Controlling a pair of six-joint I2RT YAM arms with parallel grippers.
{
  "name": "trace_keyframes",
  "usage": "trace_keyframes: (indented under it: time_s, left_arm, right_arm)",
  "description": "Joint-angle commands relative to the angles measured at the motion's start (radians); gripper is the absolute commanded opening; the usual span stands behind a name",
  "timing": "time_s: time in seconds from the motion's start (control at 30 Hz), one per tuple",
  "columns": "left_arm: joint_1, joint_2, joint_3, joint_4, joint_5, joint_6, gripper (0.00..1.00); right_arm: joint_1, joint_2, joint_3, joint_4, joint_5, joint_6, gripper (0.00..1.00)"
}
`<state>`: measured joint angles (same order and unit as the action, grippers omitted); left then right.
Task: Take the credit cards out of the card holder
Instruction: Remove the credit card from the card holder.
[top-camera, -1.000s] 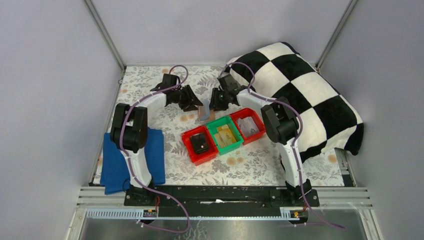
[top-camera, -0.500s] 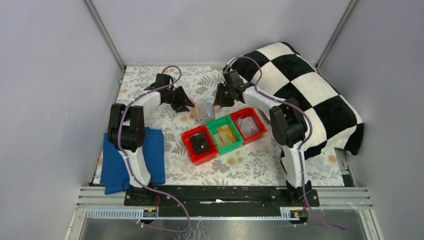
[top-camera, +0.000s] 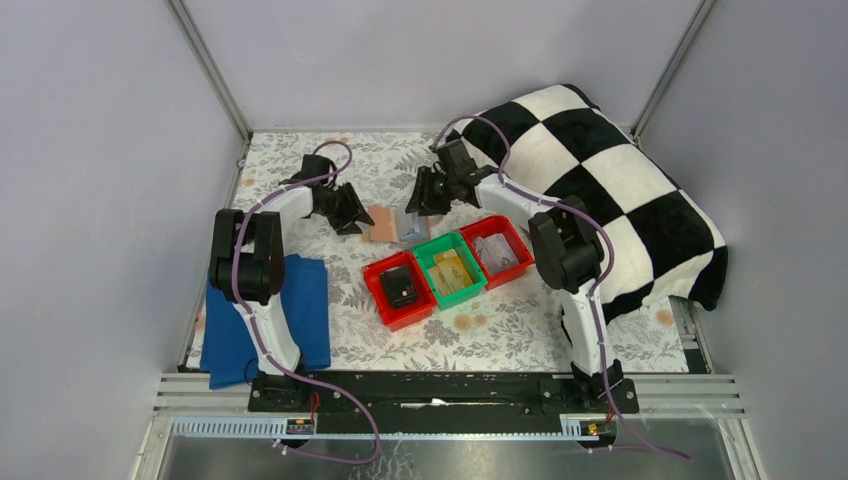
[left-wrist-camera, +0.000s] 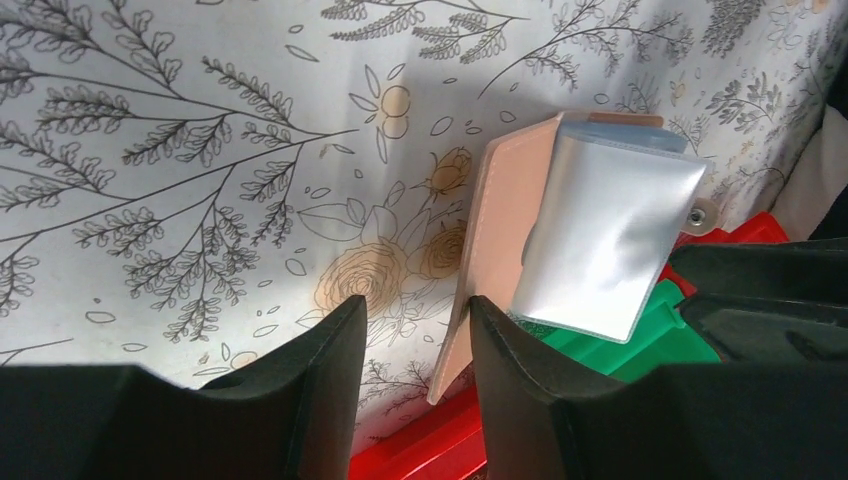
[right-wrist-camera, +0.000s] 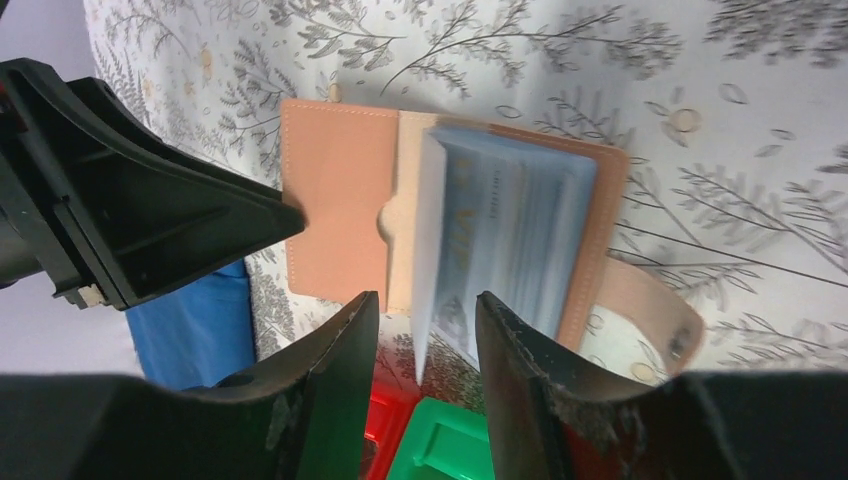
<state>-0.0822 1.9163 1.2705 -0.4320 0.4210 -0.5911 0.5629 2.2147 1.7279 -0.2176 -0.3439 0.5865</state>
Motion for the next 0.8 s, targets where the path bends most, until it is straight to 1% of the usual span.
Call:
trace_keyframes:
  time_s: [0.0,0.03,0.07,0.1,0.17,0.2,0.27,0.37,0.6,0.7,0.77]
  left_arm:
    - [0.014,-0.02,0.004,-0.02,-0.029,0.021,0.49]
    - [0.017,-0.023,0.006,-0.021,-0.026,0.019,0.51]
    - [0.018,-0.03,0.009,-0.023,-0.026,0.017,0.56]
    - [0.021,-0.046,0.01,-0.022,-0.027,0.016,0.61]
    - [0.029,-0.081,0.007,-0.027,-0.054,0.0,0.77]
    - [0.037,-0.099,0.003,-0.026,-0.062,-0.009,0.83]
    - [0.051,-0.14,-0.001,-0.022,-0.064,-0.027,0.87]
    - [0.069,-0.2,-0.002,-0.015,-0.071,-0.044,0.9]
    - [0.078,-0.3,-0.008,-0.014,-0.091,-0.055,0.9]
    - [0.078,-0.308,-0.024,0.016,-0.045,-0.064,0.89]
    - [0.078,-0.301,-0.032,0.039,0.006,-0.072,0.88]
  right_arm:
    - [0.03,0.067,0.091,0.015,-0.086,0.024,0.49]
    - [0.036,0.08,0.102,0.011,-0.099,0.025,0.5]
    - [0.04,0.09,0.113,0.011,-0.113,0.028,0.5]
    - [0.046,0.097,0.121,0.016,-0.128,0.03,0.51]
    - [0.062,0.116,0.141,0.027,-0.159,0.034,0.52]
    - [0.071,0.129,0.16,0.027,-0.178,0.033,0.52]
    - [0.093,0.164,0.207,0.006,-0.198,0.026,0.52]
    - [0.119,0.22,0.274,-0.031,-0.178,0.021,0.52]
    - [0.135,0.339,0.399,-0.12,-0.123,0.052,0.51]
    - [0.137,0.362,0.429,-0.161,-0.11,0.042,0.52]
    - [0.137,0.338,0.411,-0.168,-0.1,0.028,0.51]
